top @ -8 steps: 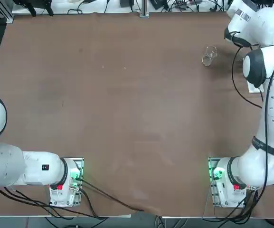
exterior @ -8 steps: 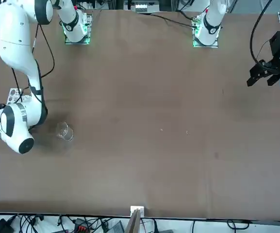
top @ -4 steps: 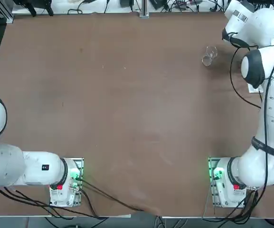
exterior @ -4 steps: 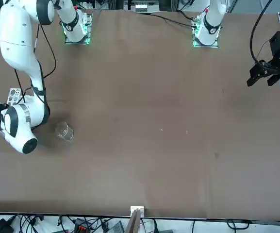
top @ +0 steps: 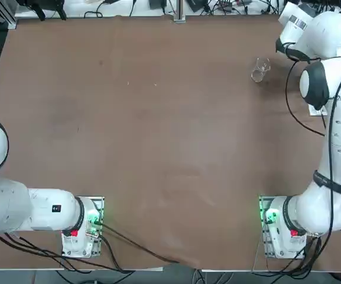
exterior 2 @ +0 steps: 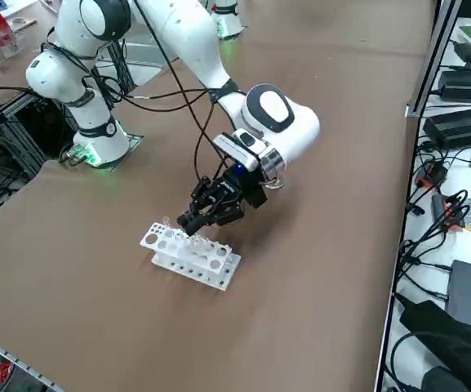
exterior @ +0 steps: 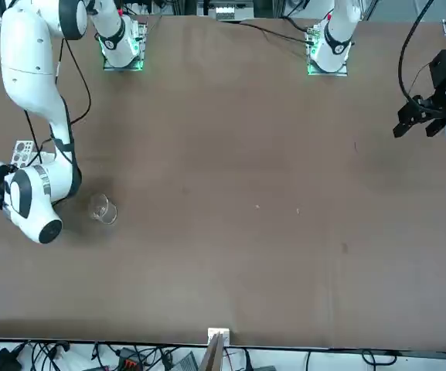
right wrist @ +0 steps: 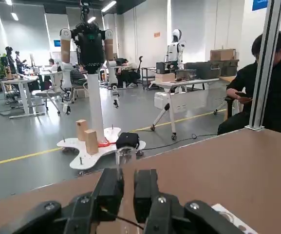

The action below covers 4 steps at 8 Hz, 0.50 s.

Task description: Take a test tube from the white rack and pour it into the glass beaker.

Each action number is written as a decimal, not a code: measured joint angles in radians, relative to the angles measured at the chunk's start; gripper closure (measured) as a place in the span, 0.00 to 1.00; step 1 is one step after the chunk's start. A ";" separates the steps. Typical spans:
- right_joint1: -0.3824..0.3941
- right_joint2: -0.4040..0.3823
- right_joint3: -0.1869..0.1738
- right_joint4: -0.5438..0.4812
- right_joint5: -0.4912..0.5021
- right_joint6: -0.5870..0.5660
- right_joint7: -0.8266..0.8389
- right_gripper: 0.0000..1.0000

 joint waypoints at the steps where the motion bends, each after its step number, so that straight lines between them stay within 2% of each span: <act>1: 0.000 0.009 0.000 0.000 0.000 0.012 0.010 0.81; 4: 0.000 0.030 0.000 0.000 0.000 0.034 0.029 0.81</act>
